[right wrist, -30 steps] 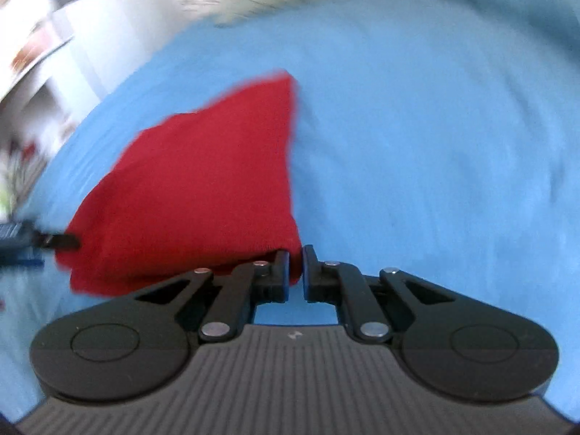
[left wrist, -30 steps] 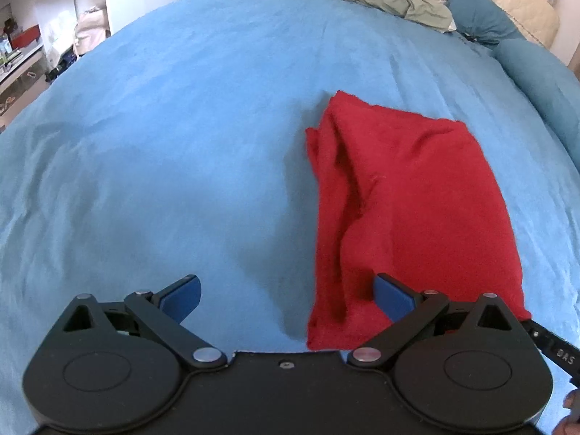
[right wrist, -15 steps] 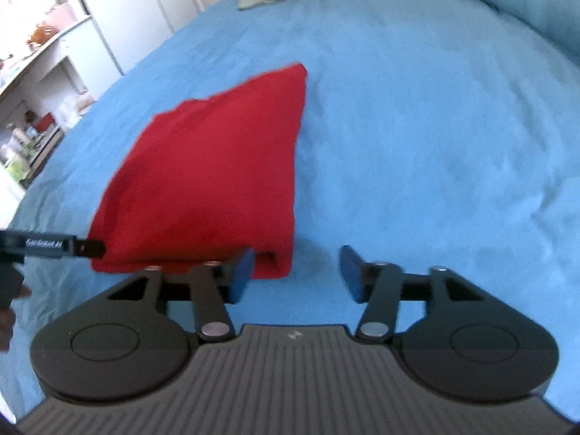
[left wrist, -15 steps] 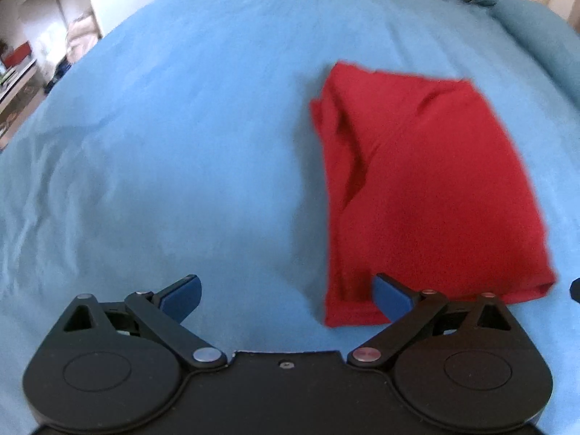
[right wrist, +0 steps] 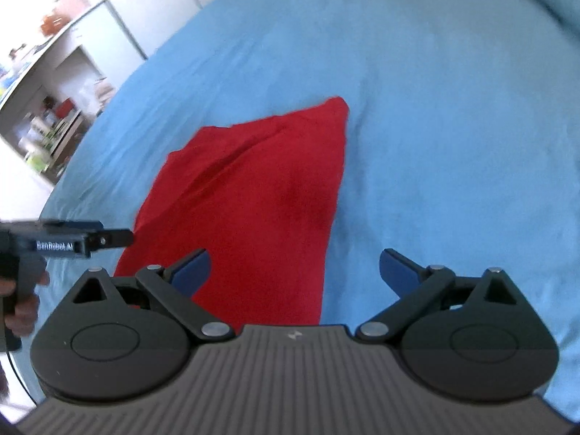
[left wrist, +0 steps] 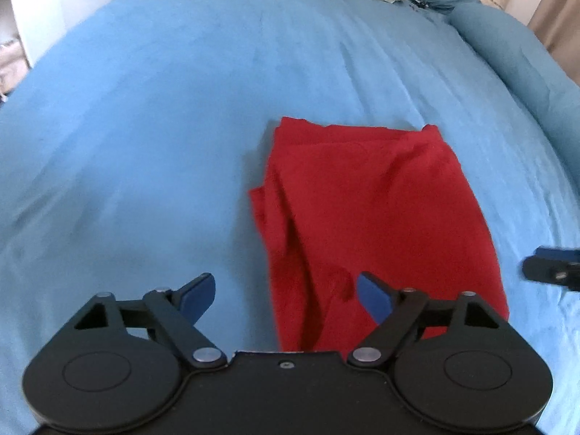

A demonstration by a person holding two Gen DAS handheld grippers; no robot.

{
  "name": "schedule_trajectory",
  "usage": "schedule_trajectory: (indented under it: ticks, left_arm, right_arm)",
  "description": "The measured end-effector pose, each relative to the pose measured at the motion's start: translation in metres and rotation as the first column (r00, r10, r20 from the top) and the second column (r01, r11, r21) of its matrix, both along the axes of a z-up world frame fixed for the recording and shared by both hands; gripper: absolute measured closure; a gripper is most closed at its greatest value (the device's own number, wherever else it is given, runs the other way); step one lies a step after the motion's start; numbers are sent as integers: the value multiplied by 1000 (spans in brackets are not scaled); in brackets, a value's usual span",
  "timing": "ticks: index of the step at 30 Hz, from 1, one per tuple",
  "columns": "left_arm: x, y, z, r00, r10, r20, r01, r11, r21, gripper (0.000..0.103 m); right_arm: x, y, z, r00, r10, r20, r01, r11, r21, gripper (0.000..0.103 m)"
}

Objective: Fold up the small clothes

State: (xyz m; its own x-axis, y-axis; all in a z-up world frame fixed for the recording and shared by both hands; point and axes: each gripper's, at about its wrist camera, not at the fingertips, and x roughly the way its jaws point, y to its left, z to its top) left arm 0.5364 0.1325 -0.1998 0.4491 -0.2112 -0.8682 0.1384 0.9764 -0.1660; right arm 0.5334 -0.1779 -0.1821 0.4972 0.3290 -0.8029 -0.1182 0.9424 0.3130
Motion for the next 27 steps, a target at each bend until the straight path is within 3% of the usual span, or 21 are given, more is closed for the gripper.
schedule_trajectory:
  ticks: [3, 5, 8, 10, 11, 12, 14, 15, 18, 27]
  left_arm:
    - [16, -4, -15, 999, 22, -26, -23, 999, -36, 24]
    - [21, -4, -21, 998, 30, -54, -34, 995, -89, 36]
    - [23, -7, -30, 998, 44, -44, -49, 991, -125, 39]
    - [21, -8, -31, 998, 48, -38, -53, 991, -122, 44]
    - [22, -10, -32, 998, 53, -39, -57, 990, -130, 53]
    - [20, -11, -30, 998, 55, -40, -61, 989, -137, 56]
    - [21, -14, -24, 998, 54, -32, -57, 992, -114, 74]
    - [20, -16, -20, 999, 46, -24, -48, 993, -107, 75]
    - [19, -25, -6, 1000, 16, 2, -16, 997, -75, 78]
    - [-31, -54, 52, 998, -29, 51, 37, 987, -154, 79]
  right_arm:
    - [21, 3, -19, 998, -36, -47, 36, 999, -1, 0]
    - [27, 4, -28, 997, -54, -49, 54, 998, 15, 0]
    - [37, 4, -42, 993, -81, -86, 87, 994, 62, 0]
    - [41, 11, -53, 988, -66, -141, 77, 995, 70, 17]
    - [41, 14, -58, 986, -58, -155, 71, 995, 77, 29]
    - [40, 17, -59, 986, -57, -155, 72, 993, 93, 36]
    - [36, 21, -55, 990, -62, -125, 73, 994, 86, 51]
    - [33, 23, -51, 993, -58, -105, 66, 995, 78, 58]
    - [28, 26, -37, 998, -48, -45, 52, 996, 77, 63]
    - [-22, -3, 29, 994, -56, 90, 43, 990, 134, 65]
